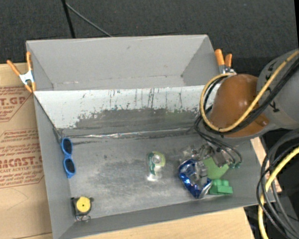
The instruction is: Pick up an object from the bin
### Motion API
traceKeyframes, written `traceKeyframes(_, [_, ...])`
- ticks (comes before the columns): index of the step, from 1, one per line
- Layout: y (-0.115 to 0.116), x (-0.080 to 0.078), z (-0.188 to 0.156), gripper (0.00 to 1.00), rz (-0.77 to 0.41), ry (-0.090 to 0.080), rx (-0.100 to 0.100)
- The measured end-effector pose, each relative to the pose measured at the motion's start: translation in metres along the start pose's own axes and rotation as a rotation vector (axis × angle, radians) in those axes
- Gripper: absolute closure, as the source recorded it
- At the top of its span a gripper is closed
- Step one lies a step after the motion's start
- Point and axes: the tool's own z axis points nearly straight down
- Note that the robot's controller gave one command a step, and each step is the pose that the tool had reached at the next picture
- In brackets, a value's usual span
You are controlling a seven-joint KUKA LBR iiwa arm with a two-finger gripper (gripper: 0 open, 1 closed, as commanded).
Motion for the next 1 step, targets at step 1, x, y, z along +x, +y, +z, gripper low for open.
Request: traceKeyframes(1, [0.0323,0.0058,-0.1423,1.00,0.007,-0.004,0.006])
